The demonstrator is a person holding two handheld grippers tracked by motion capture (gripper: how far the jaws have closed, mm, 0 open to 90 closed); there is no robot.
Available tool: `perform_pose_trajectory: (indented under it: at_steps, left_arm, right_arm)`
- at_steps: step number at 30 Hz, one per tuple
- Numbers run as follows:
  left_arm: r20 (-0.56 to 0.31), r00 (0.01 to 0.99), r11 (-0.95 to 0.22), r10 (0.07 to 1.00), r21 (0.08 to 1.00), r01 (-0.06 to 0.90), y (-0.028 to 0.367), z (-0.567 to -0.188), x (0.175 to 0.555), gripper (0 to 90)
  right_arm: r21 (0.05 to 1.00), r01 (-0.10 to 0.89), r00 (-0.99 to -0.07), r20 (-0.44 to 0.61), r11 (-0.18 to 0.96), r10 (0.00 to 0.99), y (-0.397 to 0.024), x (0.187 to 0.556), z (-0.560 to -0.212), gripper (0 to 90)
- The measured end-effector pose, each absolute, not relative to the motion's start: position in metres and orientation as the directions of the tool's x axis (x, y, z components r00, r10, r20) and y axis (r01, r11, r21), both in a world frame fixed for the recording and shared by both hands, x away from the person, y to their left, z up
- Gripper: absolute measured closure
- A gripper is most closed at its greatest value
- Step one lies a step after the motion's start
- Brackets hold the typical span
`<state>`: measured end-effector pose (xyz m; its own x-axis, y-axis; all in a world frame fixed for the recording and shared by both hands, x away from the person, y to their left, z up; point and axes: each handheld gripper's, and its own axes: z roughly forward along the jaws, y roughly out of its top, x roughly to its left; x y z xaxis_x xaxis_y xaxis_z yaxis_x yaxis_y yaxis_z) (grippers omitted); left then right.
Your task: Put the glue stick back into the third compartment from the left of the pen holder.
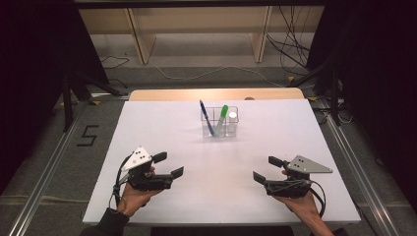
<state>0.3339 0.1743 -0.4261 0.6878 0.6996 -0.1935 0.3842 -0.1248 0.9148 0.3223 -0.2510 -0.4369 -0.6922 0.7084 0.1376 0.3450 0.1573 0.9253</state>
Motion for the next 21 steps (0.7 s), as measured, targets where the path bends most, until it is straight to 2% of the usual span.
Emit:
perform_pose_trajectory:
  at_steps: [21]
  left_arm:
    - [-0.196, 0.686, -0.12, 0.701, 0.915, 0.384, 0.1747, -0.4262, 0.3343, 15.4]
  right_arm:
    - [0.93, 0.335, -0.688, 0.135, 0.148, 0.713, -0.2513, 0.3225, -0.4352, 18.6]
